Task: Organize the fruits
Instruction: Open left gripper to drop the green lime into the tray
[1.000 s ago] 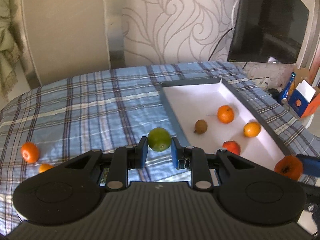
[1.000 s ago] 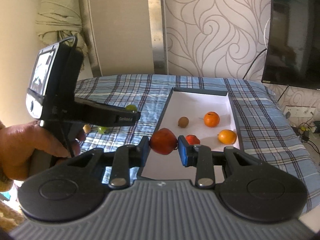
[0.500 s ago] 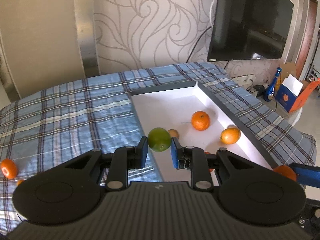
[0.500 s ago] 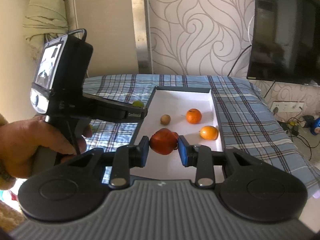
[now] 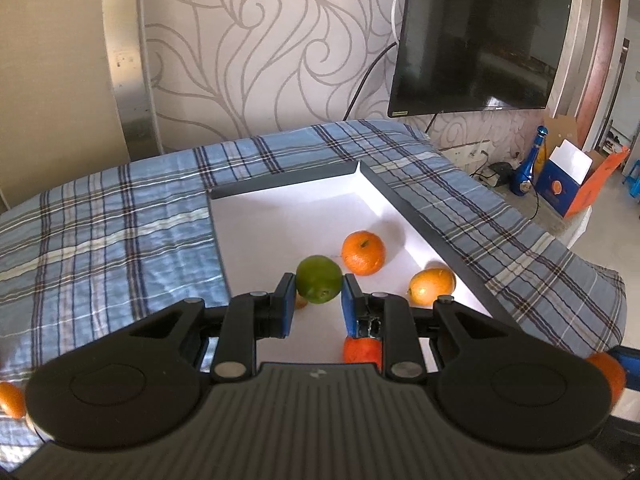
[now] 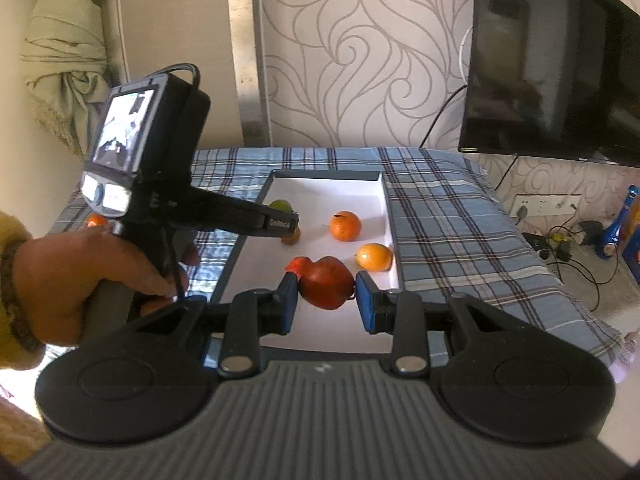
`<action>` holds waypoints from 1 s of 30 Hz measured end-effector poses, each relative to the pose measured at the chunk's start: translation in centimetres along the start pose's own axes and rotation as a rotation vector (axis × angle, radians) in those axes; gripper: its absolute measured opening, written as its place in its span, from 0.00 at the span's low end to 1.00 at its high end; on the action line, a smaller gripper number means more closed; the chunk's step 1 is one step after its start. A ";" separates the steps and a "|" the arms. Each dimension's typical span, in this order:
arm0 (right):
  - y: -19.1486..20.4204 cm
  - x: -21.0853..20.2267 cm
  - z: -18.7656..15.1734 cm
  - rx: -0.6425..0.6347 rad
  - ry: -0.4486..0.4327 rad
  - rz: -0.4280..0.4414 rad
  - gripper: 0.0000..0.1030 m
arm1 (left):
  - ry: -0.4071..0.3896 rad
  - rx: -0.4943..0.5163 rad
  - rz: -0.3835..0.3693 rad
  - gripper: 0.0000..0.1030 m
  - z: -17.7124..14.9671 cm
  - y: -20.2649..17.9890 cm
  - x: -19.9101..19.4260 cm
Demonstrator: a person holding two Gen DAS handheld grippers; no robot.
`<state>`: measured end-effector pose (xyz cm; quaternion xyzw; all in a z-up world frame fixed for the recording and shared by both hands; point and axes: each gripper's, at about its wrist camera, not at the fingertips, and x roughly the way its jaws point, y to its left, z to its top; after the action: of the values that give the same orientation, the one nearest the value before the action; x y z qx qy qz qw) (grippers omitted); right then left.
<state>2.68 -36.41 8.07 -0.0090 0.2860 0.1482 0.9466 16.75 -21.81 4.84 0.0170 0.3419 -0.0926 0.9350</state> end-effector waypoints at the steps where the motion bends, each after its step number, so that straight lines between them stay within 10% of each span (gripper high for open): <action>1: -0.1 0.0 0.0 0.000 0.000 -0.004 0.33 | -0.001 0.002 -0.001 0.28 0.1 -0.1 0.2; 30: -1.2 -0.4 0.2 -0.021 -0.002 -0.011 0.33 | 0.042 0.001 0.047 0.28 2.3 -1.5 5.8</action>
<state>2.81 -37.69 8.32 -0.0204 0.2835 0.1458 0.9476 22.28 -24.46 2.87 0.0276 0.3611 -0.0704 0.9294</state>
